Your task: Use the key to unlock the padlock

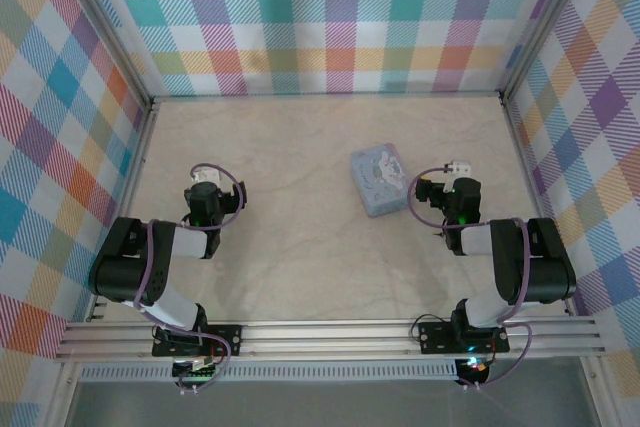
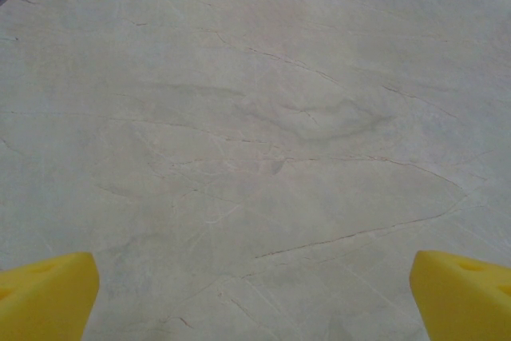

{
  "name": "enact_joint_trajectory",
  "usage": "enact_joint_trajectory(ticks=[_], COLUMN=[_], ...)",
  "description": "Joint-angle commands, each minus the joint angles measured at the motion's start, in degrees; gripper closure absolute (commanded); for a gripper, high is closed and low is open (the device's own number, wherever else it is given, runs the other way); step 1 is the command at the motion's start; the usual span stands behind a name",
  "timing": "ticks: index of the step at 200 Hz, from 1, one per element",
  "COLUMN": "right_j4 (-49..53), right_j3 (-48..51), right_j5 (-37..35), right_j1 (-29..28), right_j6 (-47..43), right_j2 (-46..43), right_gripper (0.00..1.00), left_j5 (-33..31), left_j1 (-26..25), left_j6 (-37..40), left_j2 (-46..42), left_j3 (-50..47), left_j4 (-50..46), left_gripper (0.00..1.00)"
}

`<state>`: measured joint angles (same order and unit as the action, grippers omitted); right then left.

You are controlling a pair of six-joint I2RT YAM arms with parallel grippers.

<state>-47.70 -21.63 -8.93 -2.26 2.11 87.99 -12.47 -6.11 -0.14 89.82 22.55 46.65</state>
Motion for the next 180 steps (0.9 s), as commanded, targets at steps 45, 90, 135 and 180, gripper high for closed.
enact_joint_trajectory(ticks=[45,90,135,180], right_j4=[16.81,47.02,51.57,52.45], right_j3=[-5.42,-16.09,-21.13,-23.15], right_j5=[-0.77,-3.62,24.69,33.79], right_j1=[0.23,1.12,4.34,1.57], right_j6=[1.39,26.05,27.81,28.17], right_j2=[-13.39,-19.25,-14.23,-6.89], right_gripper=[0.01,0.01,0.02,0.12], left_j5=[-4.52,-1.33,17.38,25.74], left_j1=[0.82,1.38,2.18,-2.34], left_j6=[-1.22,-19.62,-29.32,-30.26], left_j2=[-8.70,-18.21,-21.15,-23.80], left_j3=[11.11,14.17,18.39,18.74], left_j4=[-22.37,-33.14,-44.10,-52.12], left_gripper=[0.00,0.00,0.00,0.07])
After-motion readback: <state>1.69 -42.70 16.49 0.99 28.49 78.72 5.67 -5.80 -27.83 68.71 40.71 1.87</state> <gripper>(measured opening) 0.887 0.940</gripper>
